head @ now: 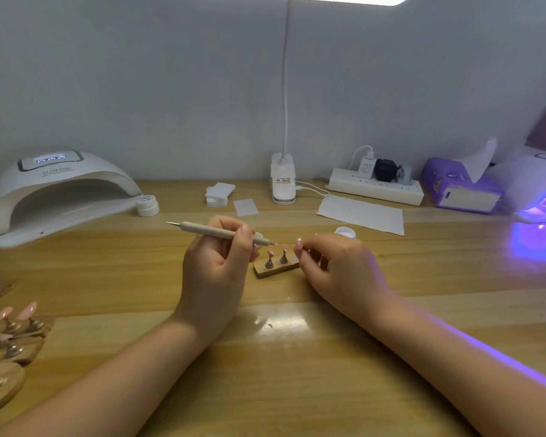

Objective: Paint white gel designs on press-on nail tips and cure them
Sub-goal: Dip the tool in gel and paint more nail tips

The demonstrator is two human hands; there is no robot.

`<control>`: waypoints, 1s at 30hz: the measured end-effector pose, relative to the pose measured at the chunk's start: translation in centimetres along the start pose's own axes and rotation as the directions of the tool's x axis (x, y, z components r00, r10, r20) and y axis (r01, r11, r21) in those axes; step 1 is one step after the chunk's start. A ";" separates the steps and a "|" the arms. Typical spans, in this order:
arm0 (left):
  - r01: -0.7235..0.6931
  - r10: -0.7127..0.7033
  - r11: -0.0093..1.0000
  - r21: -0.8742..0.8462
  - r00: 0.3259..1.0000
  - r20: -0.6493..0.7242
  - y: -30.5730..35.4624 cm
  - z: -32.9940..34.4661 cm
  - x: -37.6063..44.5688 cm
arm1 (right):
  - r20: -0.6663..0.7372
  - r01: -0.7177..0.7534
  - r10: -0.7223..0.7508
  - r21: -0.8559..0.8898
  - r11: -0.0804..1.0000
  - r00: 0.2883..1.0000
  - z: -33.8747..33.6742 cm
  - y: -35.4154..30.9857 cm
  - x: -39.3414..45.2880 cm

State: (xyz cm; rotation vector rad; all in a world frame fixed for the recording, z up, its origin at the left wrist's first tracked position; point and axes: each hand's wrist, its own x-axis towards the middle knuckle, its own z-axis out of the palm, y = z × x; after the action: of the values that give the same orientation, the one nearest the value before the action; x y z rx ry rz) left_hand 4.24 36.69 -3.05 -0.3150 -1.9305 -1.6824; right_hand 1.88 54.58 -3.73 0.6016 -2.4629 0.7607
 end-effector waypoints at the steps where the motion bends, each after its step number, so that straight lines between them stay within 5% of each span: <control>1: -0.026 0.026 1.000 -0.010 1.000 -0.010 0.3 0.0 0.0 | -0.024 0.002 -0.001 0.046 0.999 1.000 -0.1 -0.1 0.0; 6: -0.101 0.100 0.994 -0.030 0.995 -0.006 1.0 0.3 0.0 | -0.039 -0.094 0.111 0.305 0.948 0.993 -0.1 -0.6 -0.2; 12: -0.142 0.139 0.989 0.043 0.988 0.066 0.9 0.6 -0.7 | 0.002 -0.099 0.108 0.415 0.905 0.994 0.2 -0.7 -0.6; 30: -0.184 0.170 0.974 0.129 0.978 0.118 0.7 0.7 -0.9 | -0.070 0.043 -0.018 0.379 0.924 0.997 0.4 -0.5 -0.6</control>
State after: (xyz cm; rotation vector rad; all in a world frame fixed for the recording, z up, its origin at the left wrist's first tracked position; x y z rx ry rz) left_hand 5.13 37.63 -3.02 -0.5163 -2.0201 -1.4344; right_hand 2.49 54.17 -4.15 0.7386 -2.2523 1.2408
